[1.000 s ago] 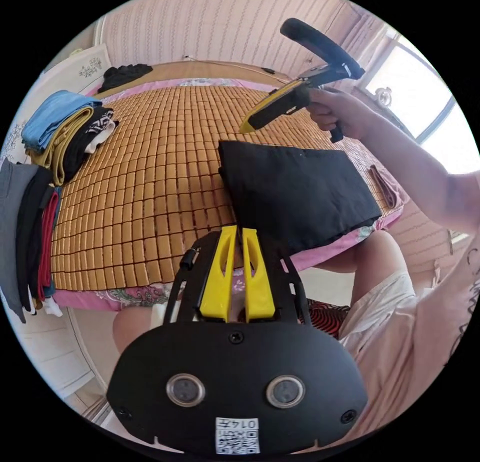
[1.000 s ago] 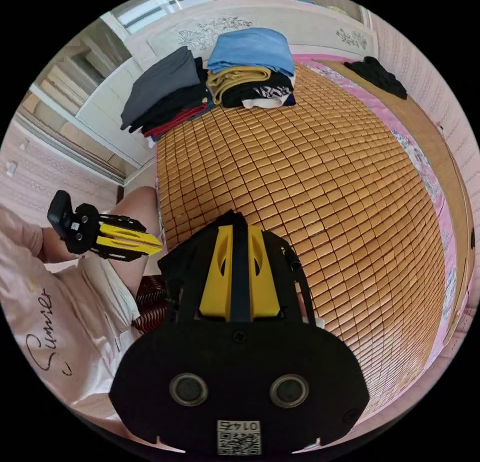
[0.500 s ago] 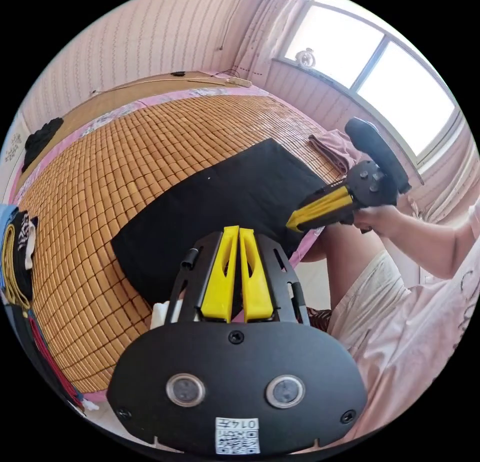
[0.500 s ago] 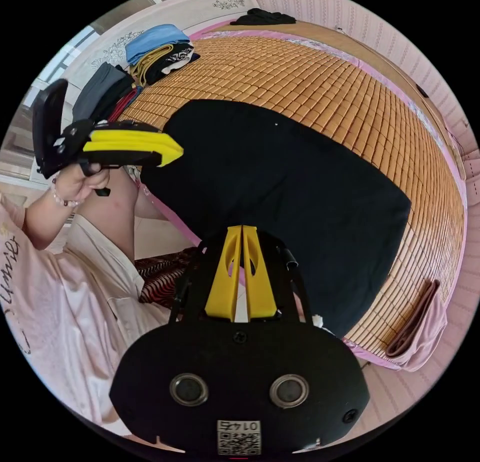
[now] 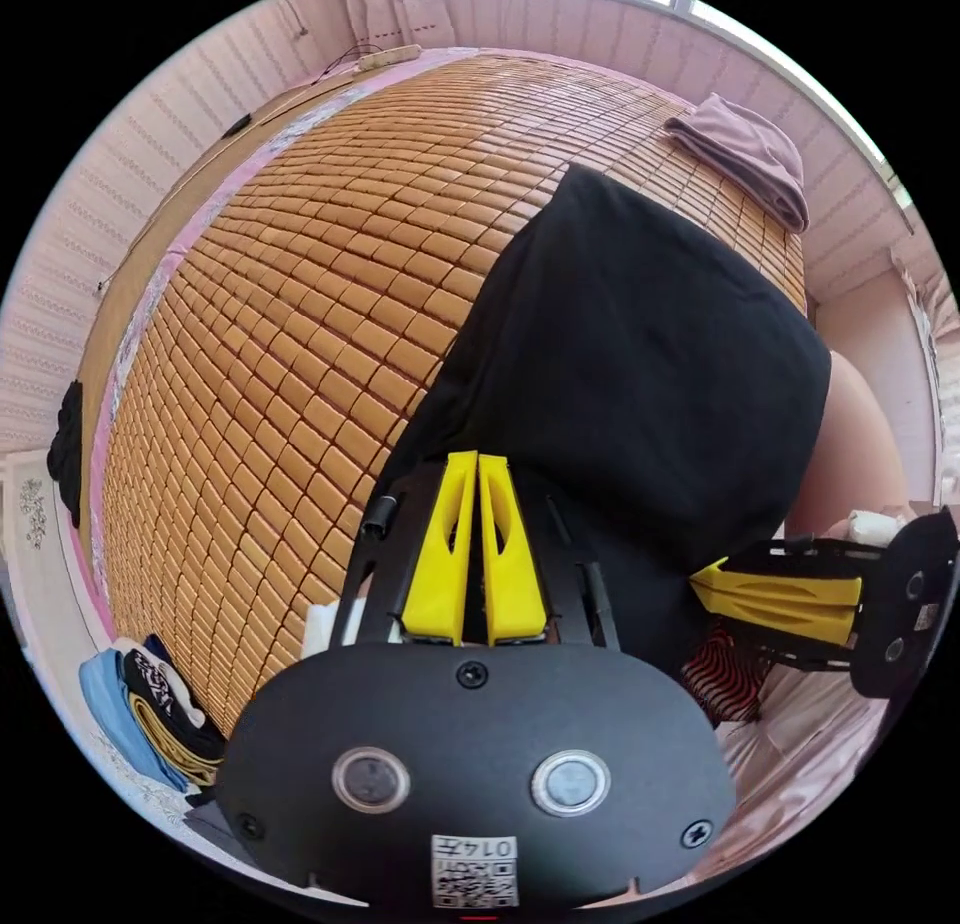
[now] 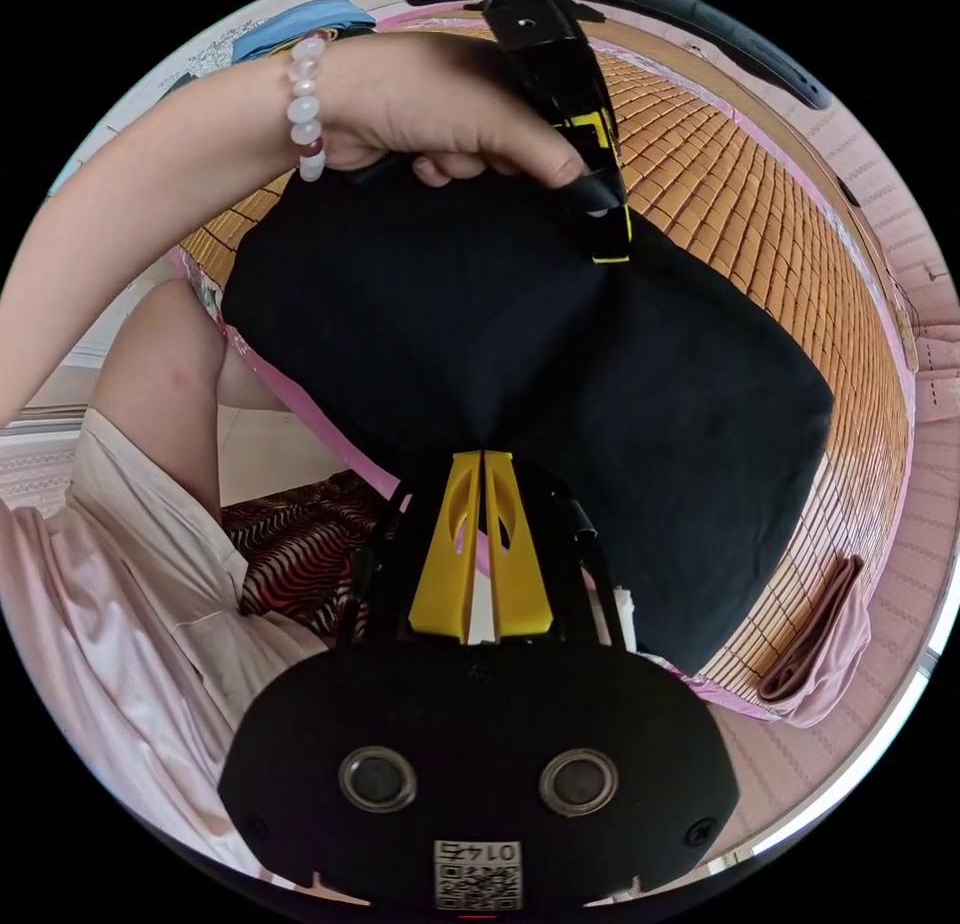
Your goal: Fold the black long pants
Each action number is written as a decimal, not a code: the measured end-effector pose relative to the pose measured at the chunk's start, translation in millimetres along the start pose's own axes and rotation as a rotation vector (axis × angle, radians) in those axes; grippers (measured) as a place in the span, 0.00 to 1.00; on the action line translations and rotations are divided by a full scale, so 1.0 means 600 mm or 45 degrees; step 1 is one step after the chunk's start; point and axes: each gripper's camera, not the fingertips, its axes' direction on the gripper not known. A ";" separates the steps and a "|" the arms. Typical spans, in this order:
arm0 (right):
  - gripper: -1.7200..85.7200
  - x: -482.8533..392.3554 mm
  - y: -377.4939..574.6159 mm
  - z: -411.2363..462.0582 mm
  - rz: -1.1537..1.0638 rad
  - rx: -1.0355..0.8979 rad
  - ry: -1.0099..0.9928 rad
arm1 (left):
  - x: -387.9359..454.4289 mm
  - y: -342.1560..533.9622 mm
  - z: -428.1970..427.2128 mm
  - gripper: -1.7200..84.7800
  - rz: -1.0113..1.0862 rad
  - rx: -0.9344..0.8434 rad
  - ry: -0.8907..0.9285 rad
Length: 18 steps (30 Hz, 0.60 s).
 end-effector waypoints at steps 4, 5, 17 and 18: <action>0.01 0.022 0.005 0.006 -0.010 -0.003 -0.043 | 0.022 -0.041 -0.018 0.01 0.068 -0.013 -0.074; 0.01 0.030 0.008 0.008 -0.007 -0.004 -0.059 | 0.025 -0.053 -0.023 0.01 0.073 -0.022 -0.081; 0.01 0.068 0.059 0.031 0.011 0.053 -0.003 | 0.014 -0.141 -0.061 0.01 0.058 -0.056 -0.008; 0.01 0.070 0.062 0.033 0.012 0.057 0.000 | 0.014 -0.144 -0.062 0.01 0.061 -0.060 -0.007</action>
